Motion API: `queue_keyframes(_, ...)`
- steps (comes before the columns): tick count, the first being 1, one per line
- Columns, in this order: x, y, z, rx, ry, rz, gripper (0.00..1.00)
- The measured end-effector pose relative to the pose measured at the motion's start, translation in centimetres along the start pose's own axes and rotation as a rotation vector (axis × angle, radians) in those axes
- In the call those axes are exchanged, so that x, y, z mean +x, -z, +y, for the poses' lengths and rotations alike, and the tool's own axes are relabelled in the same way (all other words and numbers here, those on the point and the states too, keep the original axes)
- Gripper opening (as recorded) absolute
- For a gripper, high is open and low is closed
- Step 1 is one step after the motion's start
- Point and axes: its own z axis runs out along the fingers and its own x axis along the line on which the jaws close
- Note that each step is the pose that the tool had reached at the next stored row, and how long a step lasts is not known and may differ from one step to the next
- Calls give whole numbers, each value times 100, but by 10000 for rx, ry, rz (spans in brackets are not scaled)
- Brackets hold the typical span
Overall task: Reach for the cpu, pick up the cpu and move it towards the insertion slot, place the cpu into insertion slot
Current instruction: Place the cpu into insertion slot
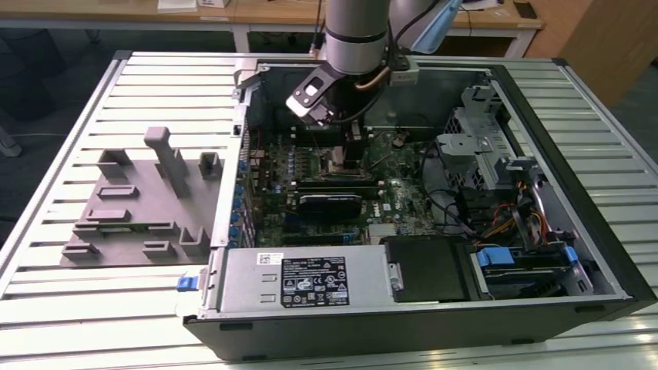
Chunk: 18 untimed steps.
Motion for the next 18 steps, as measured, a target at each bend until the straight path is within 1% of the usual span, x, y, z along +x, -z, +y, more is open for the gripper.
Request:
queue_keyframes(6, 21, -72, -2, 1, 0, -13, 54)
queue_keyframes(13, 40, -149, -8, 7, -67, -72, 54)
queue_keyframes(18, 55, -178, -35, 11, -116, -76, 54)
